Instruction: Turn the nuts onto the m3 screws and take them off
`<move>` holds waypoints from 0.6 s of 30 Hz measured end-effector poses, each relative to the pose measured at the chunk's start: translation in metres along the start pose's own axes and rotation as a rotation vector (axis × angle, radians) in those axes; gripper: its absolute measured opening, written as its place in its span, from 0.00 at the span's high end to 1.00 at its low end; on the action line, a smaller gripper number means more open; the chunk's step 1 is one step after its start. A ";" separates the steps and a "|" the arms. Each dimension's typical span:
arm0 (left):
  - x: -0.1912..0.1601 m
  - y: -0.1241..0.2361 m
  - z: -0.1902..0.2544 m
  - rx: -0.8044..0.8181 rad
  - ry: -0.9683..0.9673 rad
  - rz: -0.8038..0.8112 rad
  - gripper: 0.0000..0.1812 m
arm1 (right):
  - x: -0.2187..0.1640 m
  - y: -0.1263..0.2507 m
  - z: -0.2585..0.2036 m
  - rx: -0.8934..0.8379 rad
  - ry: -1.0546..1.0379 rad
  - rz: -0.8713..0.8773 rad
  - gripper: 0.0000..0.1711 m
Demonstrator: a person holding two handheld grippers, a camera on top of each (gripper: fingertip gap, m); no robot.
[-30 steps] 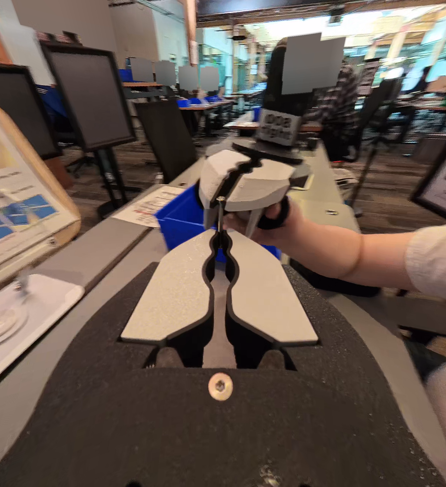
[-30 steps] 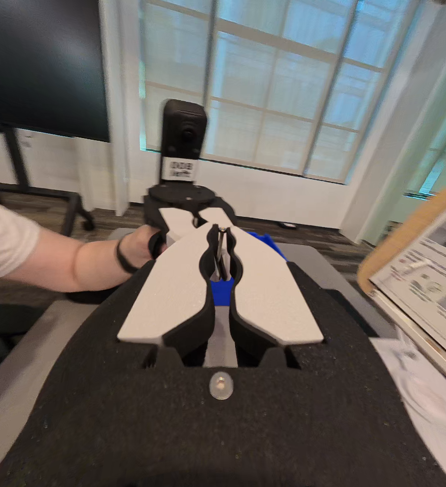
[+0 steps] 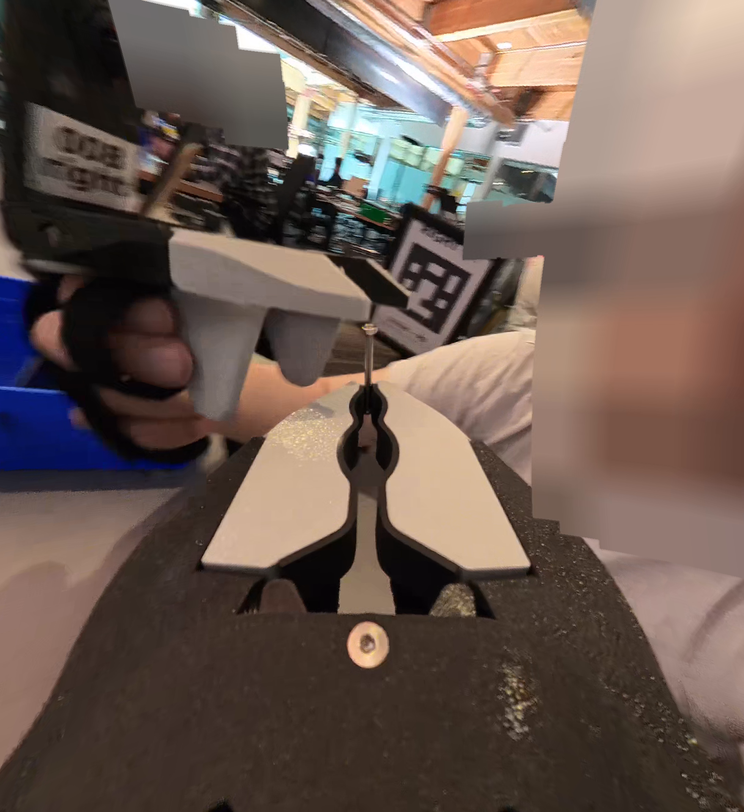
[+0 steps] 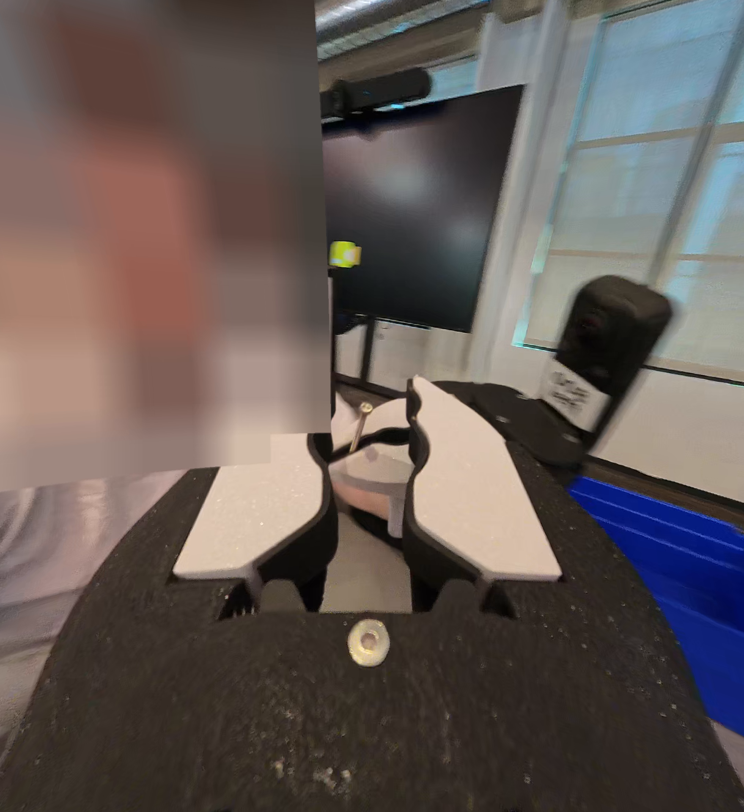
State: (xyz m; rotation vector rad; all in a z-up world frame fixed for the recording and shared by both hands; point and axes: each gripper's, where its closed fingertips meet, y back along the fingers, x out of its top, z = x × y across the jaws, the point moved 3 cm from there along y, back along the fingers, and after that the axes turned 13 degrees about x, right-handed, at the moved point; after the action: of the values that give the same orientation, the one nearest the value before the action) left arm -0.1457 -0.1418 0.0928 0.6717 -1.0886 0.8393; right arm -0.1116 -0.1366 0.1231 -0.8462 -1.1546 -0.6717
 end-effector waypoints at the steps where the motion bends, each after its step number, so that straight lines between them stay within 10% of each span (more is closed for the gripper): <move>1: 0.004 0.003 -0.009 0.093 -0.036 0.026 0.99 | 0.004 0.005 0.008 -0.106 0.024 -0.023 0.82; 8: 0.026 0.051 -0.077 0.916 -0.291 0.201 0.99 | 0.027 0.063 0.049 -0.966 0.275 -0.174 0.82; 18: 0.025 0.055 -0.083 1.136 -0.415 0.178 0.99 | -0.012 0.046 0.069 -1.082 0.246 -0.267 0.86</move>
State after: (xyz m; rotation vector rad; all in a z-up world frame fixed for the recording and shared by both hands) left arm -0.1469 -0.0386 0.0922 1.7681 -0.9732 1.5253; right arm -0.1122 -0.0531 0.1133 -1.4530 -0.6223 -1.6368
